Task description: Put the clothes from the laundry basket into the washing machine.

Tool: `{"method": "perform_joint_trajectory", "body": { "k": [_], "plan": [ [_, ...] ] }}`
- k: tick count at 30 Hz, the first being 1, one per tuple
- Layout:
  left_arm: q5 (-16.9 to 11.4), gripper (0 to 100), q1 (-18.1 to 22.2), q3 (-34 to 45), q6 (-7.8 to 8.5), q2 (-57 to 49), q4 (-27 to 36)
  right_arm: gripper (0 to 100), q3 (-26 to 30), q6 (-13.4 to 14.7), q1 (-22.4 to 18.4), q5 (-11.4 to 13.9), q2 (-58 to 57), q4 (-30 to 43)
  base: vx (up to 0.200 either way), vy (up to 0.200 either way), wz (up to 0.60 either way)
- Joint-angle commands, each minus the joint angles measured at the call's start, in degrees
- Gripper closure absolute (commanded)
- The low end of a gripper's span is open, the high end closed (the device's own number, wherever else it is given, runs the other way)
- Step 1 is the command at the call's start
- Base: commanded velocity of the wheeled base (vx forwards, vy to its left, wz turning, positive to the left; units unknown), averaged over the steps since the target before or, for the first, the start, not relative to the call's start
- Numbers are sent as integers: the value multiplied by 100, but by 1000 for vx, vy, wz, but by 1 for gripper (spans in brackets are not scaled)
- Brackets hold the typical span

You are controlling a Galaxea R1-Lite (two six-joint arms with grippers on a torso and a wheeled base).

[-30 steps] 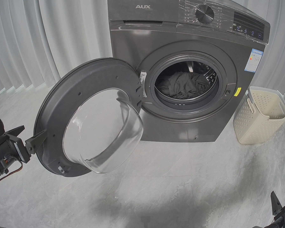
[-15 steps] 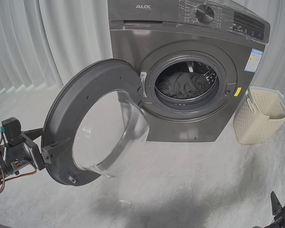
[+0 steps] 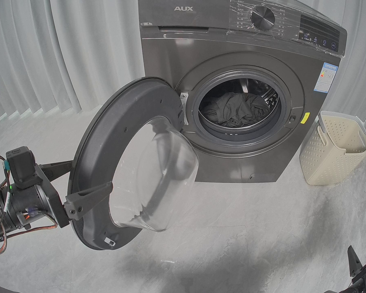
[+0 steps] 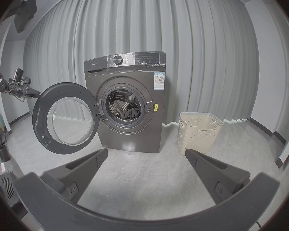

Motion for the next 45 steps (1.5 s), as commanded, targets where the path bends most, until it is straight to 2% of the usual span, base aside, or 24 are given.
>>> {"method": "perform_joint_trajectory", "body": {
  "k": [1,4,7,9,12,17,28,32,35,40,41,45],
  "plan": [
    [51,0,-204,-477,0,581,-11,0,28,-2,0,4,-57,-3,0,0,0],
    [271,0,-362,-811,-26,950,-29,0,28,-2,0,4,-57,6,0,0,0],
    [464,0,-661,-1057,-149,1188,-29,0,28,-2,0,4,-57,-3,0,0,0],
    [499,0,-784,-1137,-220,1249,-29,0,28,-2,0,4,-57,-3,0,0,0],
    [517,0,-1118,-1233,-413,1399,-55,0,28,-2,0,4,-57,6,0,0,0],
    [517,0,-1179,-1154,-624,1390,-231,0,28,-2,0,4,-57,-3,0,0,0],
    [534,0,-1109,-715,-615,713,-205,0,28,-2,0,4,-57,-3,0,0,0],
    [561,0,-1039,-600,-580,827,-187,0,28,-2,0,4,-57,6,0,0,0],
    [552,0,-942,-609,-527,1407,-258,0,28,-2,0,4,-57,-3,0,0,0],
    [543,0,-942,-688,-536,1750,-425,0,28,-2,0,4,-57,6,0,0,0],
    [552,0,-1004,-732,-545,2111,-838,0,28,-2,0,4,-57,-3,0,0,0],
    [692,0,-1118,-855,-554,2629,-1435,0,28,-2,0,4,-57,-3,0,0,0]
  ]
}}
